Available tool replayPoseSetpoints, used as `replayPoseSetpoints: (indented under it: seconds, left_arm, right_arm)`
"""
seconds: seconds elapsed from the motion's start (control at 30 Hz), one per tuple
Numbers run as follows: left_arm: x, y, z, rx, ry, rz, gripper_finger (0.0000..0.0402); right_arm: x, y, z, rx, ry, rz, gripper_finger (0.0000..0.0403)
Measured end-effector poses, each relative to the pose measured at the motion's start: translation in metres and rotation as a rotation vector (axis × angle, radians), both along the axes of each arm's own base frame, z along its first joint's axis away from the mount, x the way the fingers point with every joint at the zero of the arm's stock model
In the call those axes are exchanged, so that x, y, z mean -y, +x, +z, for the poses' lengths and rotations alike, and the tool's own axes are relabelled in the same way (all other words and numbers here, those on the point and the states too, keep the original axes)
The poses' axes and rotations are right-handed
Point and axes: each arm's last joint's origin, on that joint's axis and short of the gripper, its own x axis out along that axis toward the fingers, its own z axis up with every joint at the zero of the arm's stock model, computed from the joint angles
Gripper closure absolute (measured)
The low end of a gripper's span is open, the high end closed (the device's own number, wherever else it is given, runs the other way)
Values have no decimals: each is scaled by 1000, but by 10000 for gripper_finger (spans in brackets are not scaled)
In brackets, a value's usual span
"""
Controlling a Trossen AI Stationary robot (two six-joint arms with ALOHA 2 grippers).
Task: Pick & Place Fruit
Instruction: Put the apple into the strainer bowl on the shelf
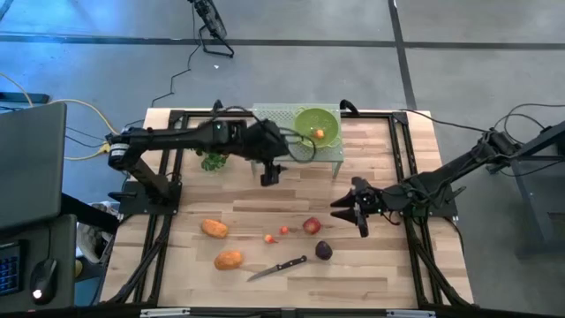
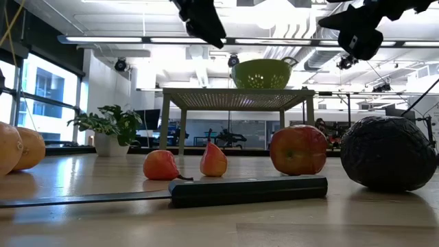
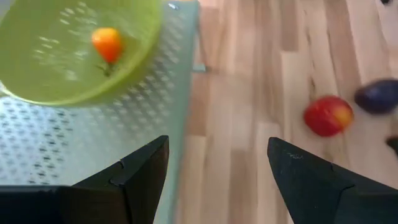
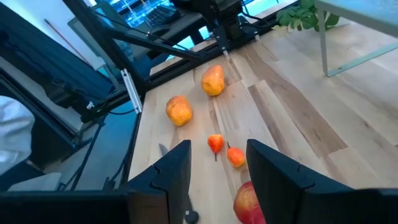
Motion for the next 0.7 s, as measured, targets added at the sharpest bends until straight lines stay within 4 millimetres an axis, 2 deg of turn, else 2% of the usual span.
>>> replayPoseSetpoints:
  seconds: [0.37, 0.7]
  left_arm:
    - [54, -1, -8, -42, -57, -97, 132]
    - [86, 3, -56, -18, -63, -95, 132]
  right_arm:
    - [-5, 10, -13, -53, -44, 23, 254]
    - [-6, 10, -14, -58, -39, 43, 254]
